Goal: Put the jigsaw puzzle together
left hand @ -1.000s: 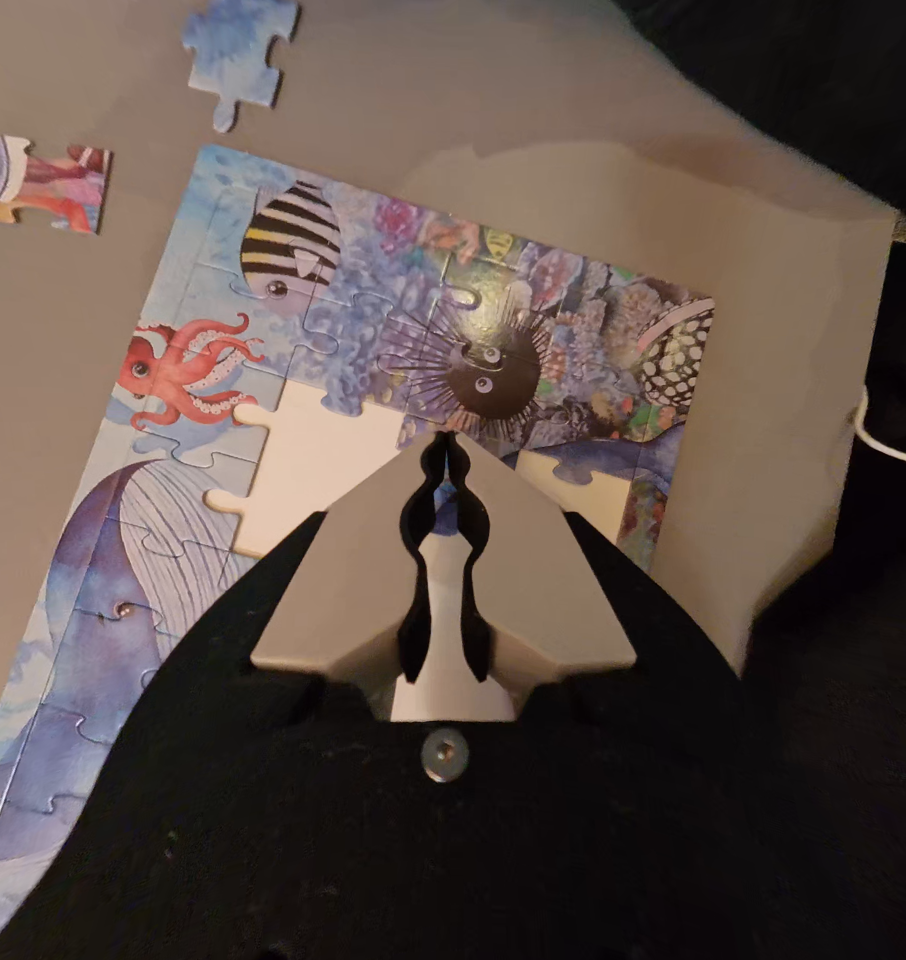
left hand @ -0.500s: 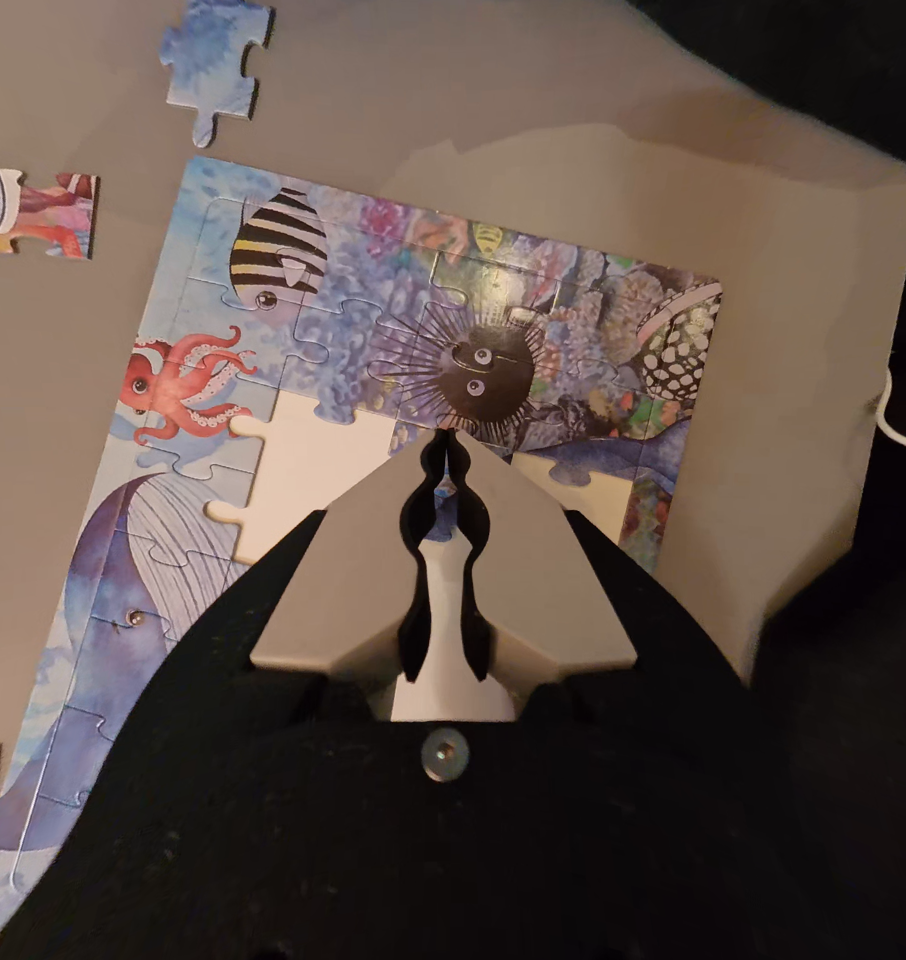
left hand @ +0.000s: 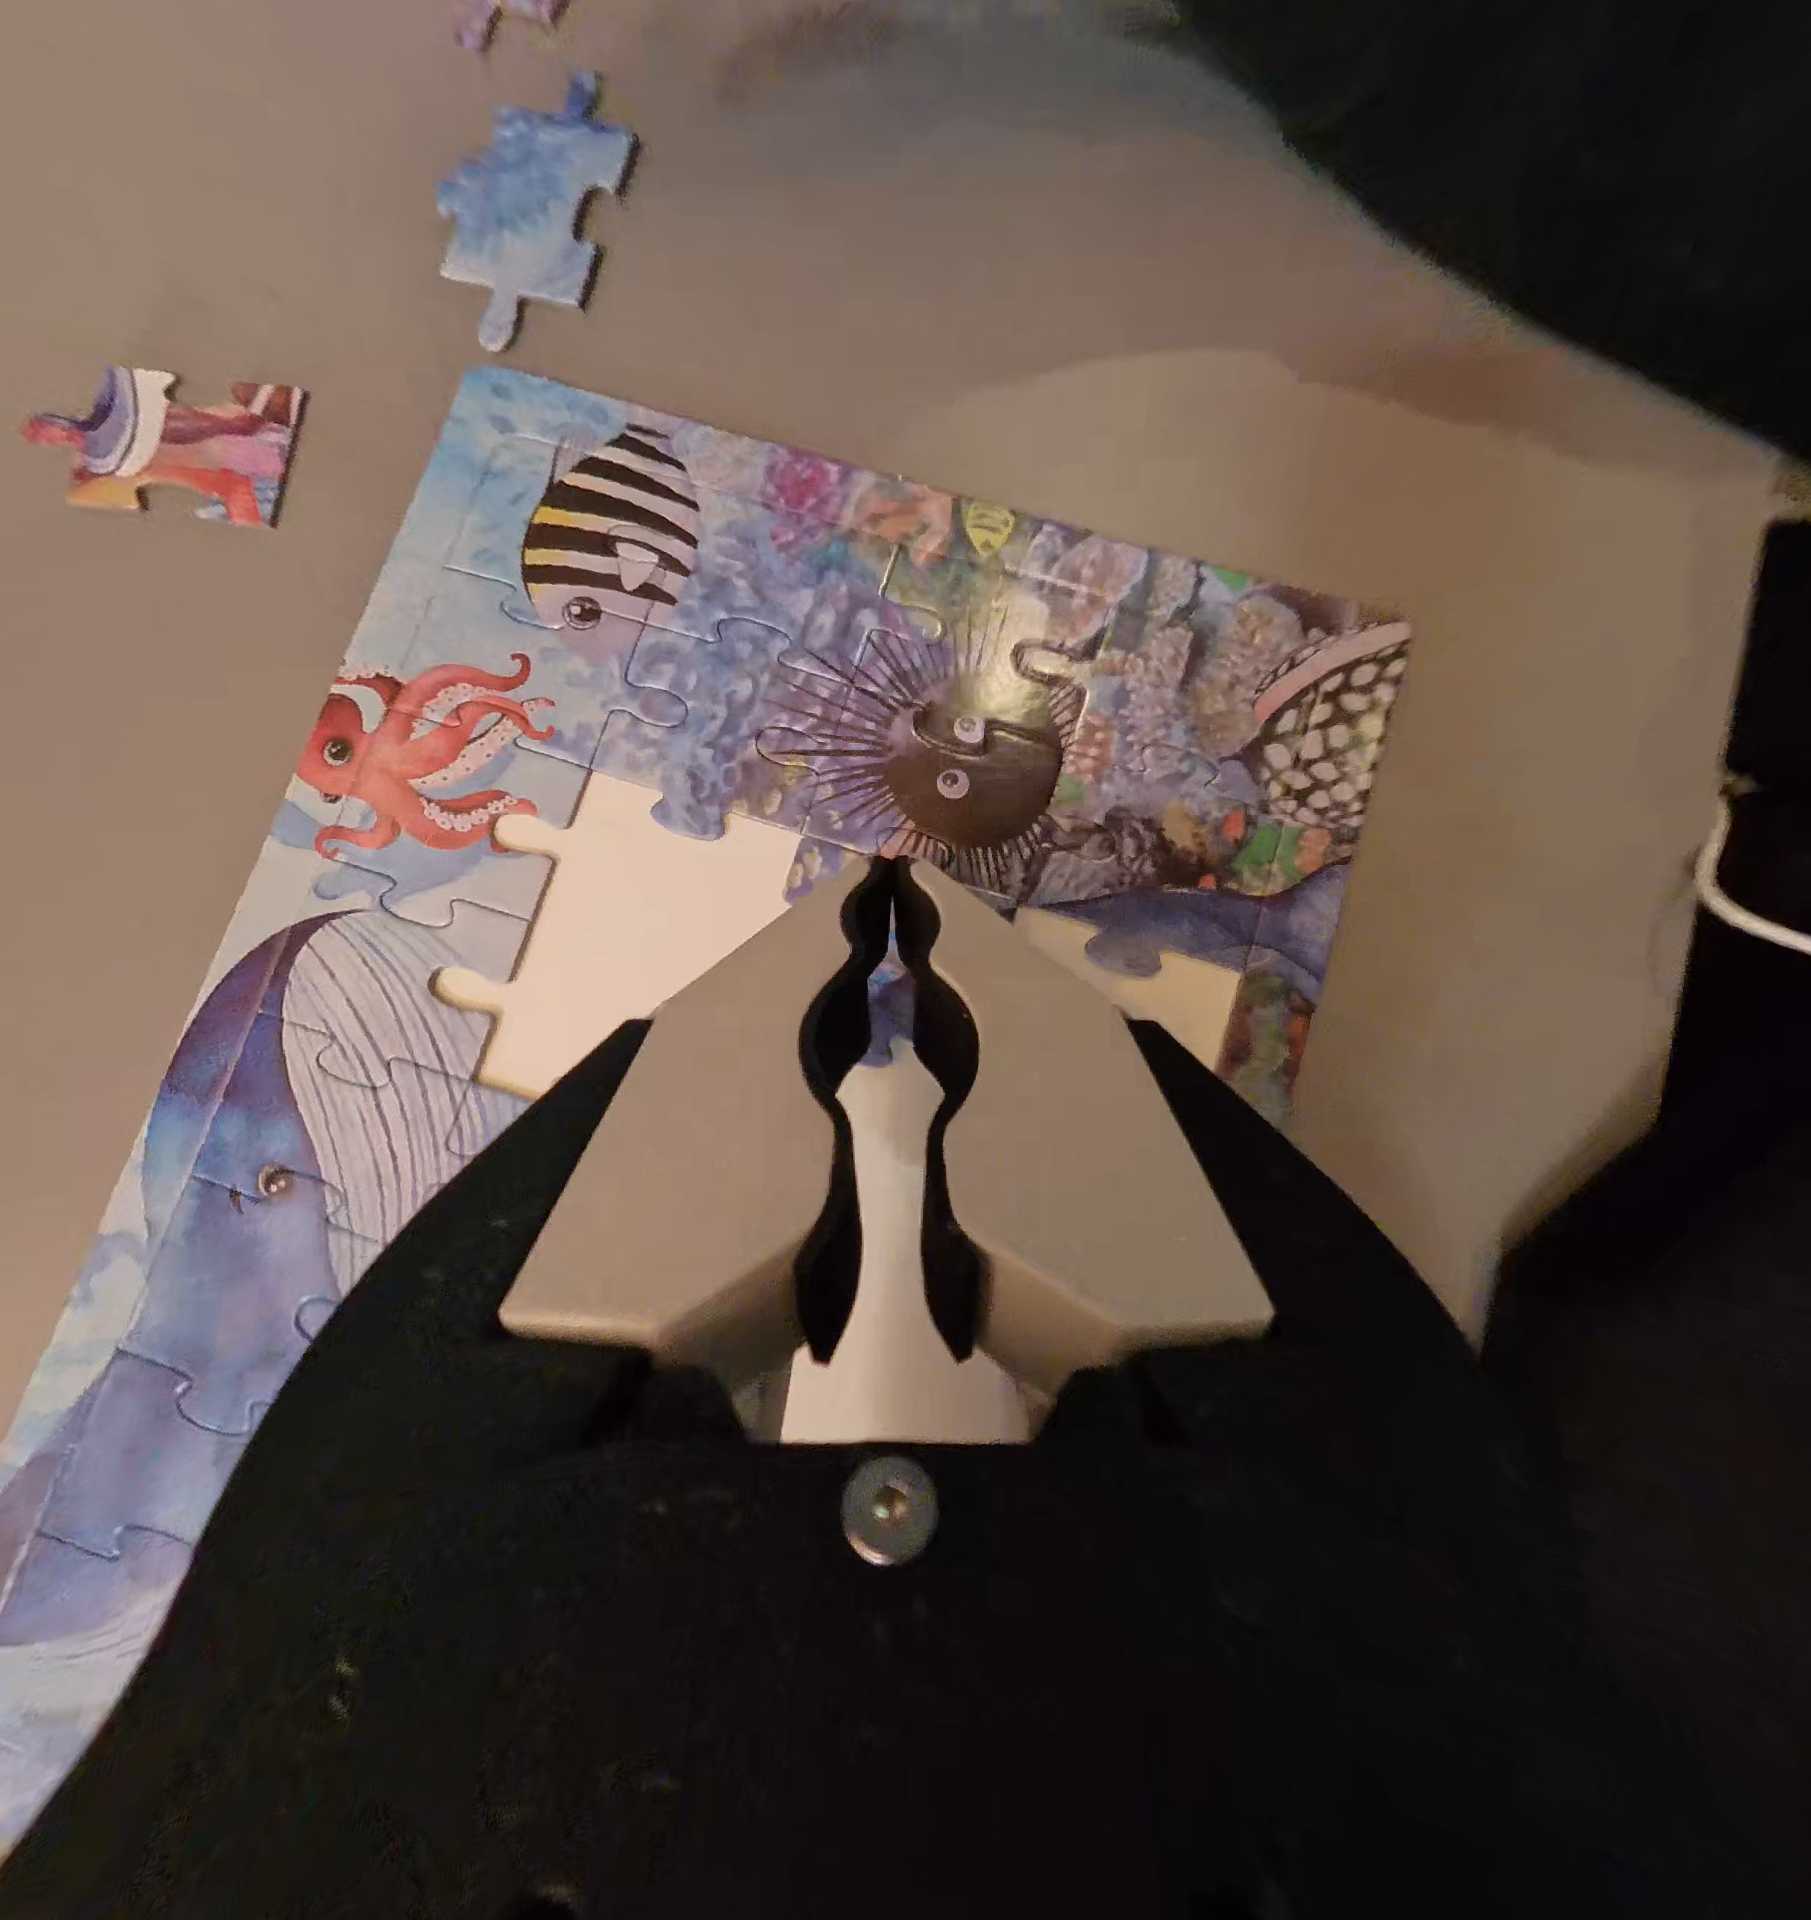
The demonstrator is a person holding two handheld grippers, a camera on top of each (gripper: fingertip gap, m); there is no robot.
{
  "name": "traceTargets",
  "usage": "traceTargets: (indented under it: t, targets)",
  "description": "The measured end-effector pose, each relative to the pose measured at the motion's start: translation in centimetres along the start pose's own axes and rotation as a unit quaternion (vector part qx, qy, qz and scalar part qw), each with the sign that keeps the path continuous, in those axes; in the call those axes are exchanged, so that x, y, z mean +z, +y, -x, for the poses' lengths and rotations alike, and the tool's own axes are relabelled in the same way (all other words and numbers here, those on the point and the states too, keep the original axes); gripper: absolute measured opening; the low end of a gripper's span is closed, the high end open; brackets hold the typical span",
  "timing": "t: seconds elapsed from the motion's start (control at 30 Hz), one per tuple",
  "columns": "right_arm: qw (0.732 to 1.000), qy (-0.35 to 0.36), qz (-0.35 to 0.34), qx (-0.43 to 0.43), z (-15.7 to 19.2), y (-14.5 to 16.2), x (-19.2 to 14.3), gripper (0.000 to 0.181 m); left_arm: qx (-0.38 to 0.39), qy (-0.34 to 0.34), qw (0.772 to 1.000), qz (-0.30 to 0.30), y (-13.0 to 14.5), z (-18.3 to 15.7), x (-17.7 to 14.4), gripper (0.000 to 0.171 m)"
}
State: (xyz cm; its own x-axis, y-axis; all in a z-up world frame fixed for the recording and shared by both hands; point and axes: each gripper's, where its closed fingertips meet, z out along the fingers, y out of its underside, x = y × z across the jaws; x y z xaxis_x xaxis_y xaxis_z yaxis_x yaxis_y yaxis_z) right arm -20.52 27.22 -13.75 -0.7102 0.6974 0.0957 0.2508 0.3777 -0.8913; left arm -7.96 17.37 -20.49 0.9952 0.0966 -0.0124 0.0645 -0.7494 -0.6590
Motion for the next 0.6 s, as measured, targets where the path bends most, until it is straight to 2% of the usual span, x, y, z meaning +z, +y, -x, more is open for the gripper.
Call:
traceTargets:
  t: [0.13, 0.3, 0.4, 0.57, 0.6]
  targets:
    - [0.984, -0.167, -0.037, -0.051, 9.1, -0.2, -0.8, 0.0, -0.042, 0.023, 0.999, -0.017, 0.3, 0.2, -0.8, 0.0]
    - [0.961, -0.262, 0.039, -0.082, 16.1, 3.1, -0.1, 0.0, -0.046, 0.026, 0.999, 0.0, 1.5, 0.3, -0.1, 0.0]
    - [0.954, -0.269, 0.11, -0.078, 16.7, 5.8, 0.8, 0.0, -0.038, 0.022, 0.999, 0.003, 1.5, 0.3, 0.1, 0.0]
    - [0.959, -0.271, 0.061, -0.056, 16.1, 4.1, 0.2, 0.0, -0.042, 0.027, 0.999, -0.015, 1.2, 0.3, -0.2, 0.0]
    - [0.96, -0.266, 0.073, -0.057, 15.9, 4.5, 0.3, 0.0, -0.046, 0.03, 0.998, -0.016, 1.2, 0.3, -0.2, 0.0]
